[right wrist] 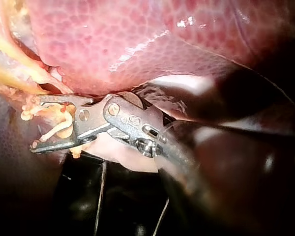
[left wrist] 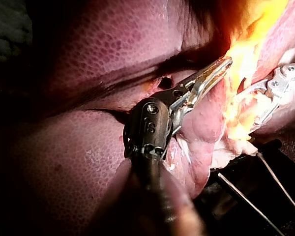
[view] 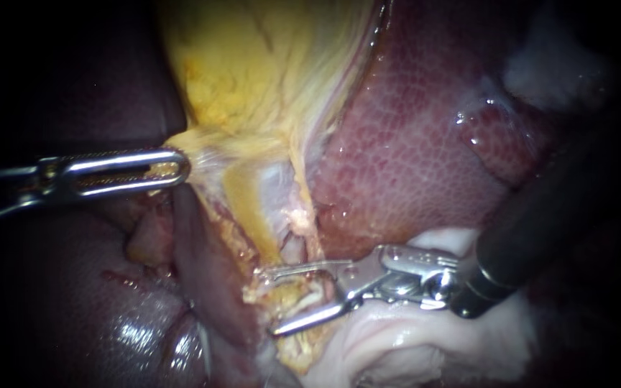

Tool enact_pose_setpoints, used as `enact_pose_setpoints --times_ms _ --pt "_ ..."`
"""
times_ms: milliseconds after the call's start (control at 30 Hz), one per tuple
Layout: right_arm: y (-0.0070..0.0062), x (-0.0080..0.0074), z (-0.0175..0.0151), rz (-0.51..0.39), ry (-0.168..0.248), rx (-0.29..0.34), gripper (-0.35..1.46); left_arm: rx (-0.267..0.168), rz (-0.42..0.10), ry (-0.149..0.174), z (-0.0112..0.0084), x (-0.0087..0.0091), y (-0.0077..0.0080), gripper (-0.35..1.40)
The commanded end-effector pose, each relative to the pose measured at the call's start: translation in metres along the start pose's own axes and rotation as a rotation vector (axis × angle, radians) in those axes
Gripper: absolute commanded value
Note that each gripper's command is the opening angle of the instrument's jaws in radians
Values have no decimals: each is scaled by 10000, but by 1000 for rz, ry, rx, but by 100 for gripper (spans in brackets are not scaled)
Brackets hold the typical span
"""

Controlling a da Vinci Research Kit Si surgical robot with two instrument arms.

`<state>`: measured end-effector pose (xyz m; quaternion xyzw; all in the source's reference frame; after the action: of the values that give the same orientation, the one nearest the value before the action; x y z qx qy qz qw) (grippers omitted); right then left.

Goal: Clipping second clip left tube

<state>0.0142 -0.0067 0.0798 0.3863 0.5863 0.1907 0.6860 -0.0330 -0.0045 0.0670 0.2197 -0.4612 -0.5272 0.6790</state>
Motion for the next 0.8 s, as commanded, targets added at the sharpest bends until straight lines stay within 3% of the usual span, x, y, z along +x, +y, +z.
enact_pose_setpoints --times_ms 33,267,800 --pt "1 3 -5 3 4 -7 60 1 0 0 0 0 0 -35" --pt "9 11 -19 13 15 -41 60 0 0 -1 1 0 -4 -35" --pt "21 0 39 -1 -6 -37 60 -1 -1 -1 1 0 -5 -35"
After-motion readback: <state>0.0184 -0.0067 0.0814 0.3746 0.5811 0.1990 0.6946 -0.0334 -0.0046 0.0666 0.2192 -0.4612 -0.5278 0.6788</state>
